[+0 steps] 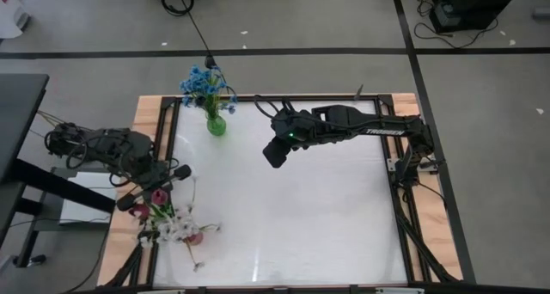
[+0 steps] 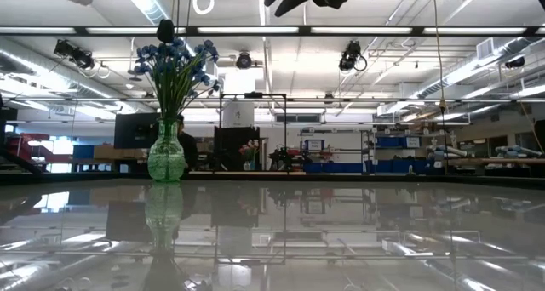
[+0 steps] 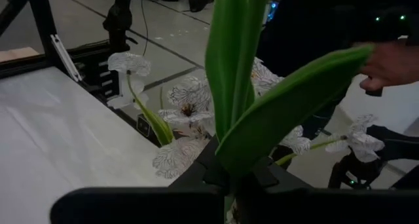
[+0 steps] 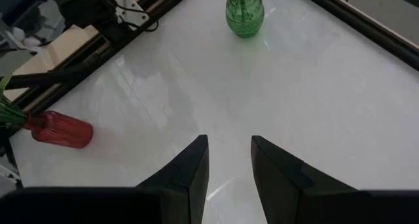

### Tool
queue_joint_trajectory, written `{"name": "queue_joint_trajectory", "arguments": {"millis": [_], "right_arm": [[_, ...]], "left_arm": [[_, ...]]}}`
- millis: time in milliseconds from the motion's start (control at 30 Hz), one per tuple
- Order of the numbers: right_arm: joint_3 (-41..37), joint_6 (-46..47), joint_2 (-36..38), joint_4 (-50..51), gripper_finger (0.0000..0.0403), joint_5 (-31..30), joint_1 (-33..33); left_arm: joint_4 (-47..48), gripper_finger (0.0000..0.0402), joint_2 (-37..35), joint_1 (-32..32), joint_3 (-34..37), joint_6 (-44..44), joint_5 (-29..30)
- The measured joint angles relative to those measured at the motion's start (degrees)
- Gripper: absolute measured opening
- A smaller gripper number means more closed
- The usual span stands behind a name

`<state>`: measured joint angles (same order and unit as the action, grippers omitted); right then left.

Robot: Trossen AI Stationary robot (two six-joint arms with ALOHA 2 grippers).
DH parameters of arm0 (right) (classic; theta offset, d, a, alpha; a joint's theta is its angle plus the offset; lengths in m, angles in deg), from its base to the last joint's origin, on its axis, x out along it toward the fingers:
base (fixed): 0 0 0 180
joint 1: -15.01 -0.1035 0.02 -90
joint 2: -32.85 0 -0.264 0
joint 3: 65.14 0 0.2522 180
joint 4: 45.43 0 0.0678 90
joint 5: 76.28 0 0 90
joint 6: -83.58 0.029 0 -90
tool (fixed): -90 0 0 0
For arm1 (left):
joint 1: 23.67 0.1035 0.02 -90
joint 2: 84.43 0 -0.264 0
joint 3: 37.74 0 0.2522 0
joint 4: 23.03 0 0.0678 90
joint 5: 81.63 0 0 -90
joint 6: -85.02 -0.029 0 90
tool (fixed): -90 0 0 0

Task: Sort flowers into vase by color
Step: Put the red tulip into the red vase

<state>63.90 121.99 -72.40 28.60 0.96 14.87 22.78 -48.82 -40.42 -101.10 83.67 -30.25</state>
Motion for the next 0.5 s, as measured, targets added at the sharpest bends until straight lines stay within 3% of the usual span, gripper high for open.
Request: {"name": "queue_joint_trajectory", "arguments": {"millis": [500], "right_arm": [[0.0,0.0,0.0,1.1,0.0124,0.6,0.0]], "left_arm": [[2.6,0.0016,0.1,-1.6,0.0,-4.5,4.3]]}}
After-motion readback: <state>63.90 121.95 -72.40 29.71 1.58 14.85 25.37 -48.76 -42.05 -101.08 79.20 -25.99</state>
